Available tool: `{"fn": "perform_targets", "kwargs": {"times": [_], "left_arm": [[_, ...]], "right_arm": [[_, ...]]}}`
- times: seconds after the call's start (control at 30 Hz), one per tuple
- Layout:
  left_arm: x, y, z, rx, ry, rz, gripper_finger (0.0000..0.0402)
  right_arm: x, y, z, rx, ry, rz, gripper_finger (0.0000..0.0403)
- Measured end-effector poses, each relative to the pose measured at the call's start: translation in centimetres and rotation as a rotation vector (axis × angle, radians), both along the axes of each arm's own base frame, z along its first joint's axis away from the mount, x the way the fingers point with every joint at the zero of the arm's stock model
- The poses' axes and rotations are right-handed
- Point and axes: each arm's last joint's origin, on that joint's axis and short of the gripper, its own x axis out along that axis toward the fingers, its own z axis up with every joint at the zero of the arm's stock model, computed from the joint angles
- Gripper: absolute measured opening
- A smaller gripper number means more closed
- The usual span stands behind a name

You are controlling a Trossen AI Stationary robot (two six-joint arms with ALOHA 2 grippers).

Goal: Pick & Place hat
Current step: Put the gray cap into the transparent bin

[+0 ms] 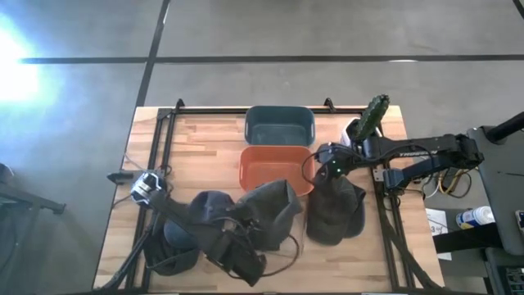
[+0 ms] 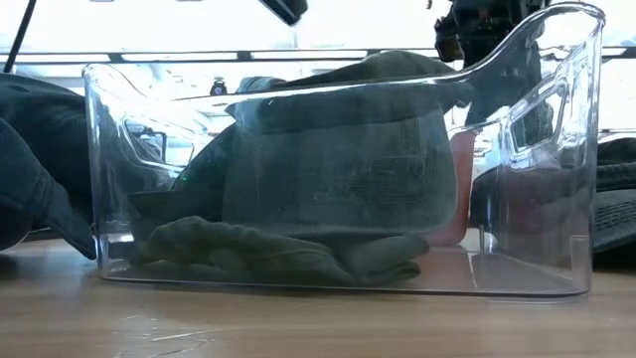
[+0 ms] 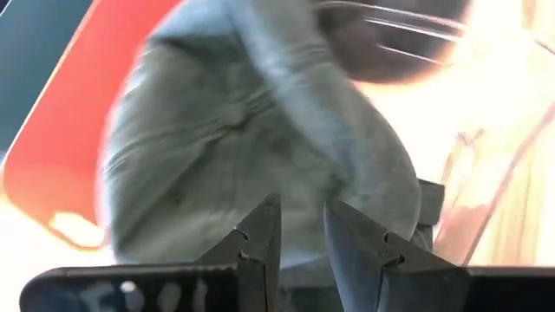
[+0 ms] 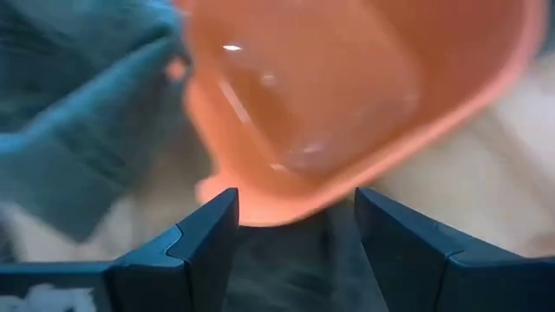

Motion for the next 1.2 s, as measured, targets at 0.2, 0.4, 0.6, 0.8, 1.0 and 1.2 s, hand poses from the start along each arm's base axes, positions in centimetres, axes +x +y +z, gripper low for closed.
{"fn": "perform_targets", "kwargs": {"times": [0.2, 0.4, 0.6, 0.8, 1.0, 1.2], "left_arm": [[-2.0, 1.4, 0.4, -0.108, -0.076, 0.347, 0.0085], [-2.2, 1.6, -1.6, -0.153, -0.158, 0.467, 0.0085], [-0.8, 1.9, -5.3, -0.218, -0.184, 0.444, 0.0085], [0.2, 1.2, -6.8, -0.338, -0.224, 0.387, 0.0085], [1.1, 0.5, -6.1, -0.397, -0.286, 0.321, 0.0085], [1.1, 0.3, -5.4, -0.356, -0.312, 0.295, 0.0085]], "right_arm": [[1.1, 0.5, -0.7, 0.171, -0.076, 0.006, 0.0226], [3.0, 1.7, -2.0, 0.213, -0.076, 0.068, 0.0226], [5.5, 3.3, -2.8, 0.215, -0.089, 0.140, 0.0226], [7.9, 4.0, -1.1, 0.235, -0.169, 0.202, 0.0226], [11.0, 4.4, 0.6, 0.237, -0.224, 0.286, 0.0226], [12.7, 5.7, -0.3, 0.237, -0.109, 0.435, 0.0226]]}}
